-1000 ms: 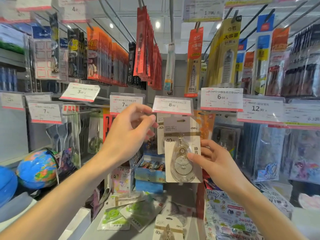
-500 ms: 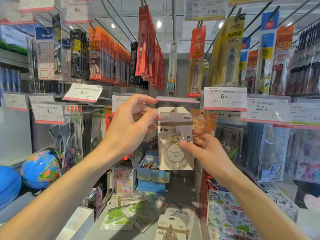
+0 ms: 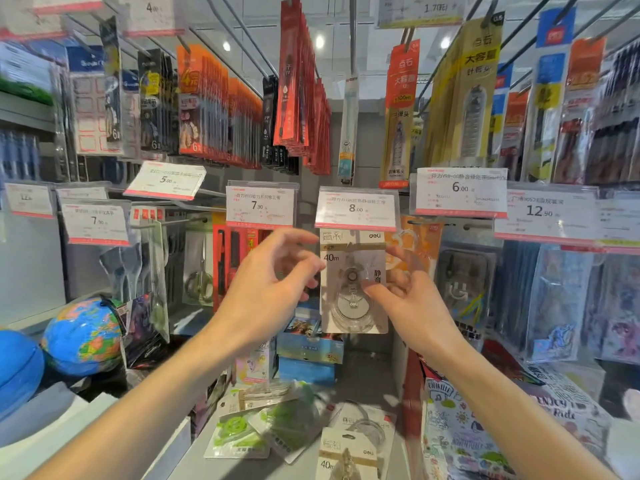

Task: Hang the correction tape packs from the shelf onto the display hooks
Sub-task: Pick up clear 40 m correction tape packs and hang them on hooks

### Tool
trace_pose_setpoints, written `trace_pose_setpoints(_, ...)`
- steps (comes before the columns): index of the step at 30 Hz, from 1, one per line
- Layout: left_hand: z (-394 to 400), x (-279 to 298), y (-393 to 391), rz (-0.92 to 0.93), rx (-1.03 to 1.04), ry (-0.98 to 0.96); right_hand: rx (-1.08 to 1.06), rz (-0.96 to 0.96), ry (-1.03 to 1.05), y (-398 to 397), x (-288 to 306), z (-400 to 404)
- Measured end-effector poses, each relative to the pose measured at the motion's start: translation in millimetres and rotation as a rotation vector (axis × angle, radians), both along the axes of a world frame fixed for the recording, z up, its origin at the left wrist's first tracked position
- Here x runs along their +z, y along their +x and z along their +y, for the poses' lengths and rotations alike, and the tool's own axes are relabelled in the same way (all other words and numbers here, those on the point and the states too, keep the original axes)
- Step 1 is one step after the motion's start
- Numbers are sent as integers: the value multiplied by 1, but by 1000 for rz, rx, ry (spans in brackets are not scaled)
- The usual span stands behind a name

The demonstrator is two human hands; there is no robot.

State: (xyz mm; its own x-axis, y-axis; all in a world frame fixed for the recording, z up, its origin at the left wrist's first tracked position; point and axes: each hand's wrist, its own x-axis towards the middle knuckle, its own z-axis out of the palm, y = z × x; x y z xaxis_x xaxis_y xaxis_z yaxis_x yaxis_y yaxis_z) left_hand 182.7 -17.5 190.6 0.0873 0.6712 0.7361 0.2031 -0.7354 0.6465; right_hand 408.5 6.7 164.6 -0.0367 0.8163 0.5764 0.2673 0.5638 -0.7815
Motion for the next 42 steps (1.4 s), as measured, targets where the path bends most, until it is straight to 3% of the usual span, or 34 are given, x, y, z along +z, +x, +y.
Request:
trace_pose_setpoints(8,48,-38,15,134,177,-65,-72,-84,74,-1,-10,17)
trace_pose_setpoints(18,98,-42,38,189,166,-49,-138,-42,100,-15,-10,43)
trace_pose_setpoints(31,122,-53,46,136,133,-81,-258,-183,222,-10,-13,73)
trace_pose_setpoints(42,137,-36,49,236,154,-171,-266,-205,106,-14,1,81)
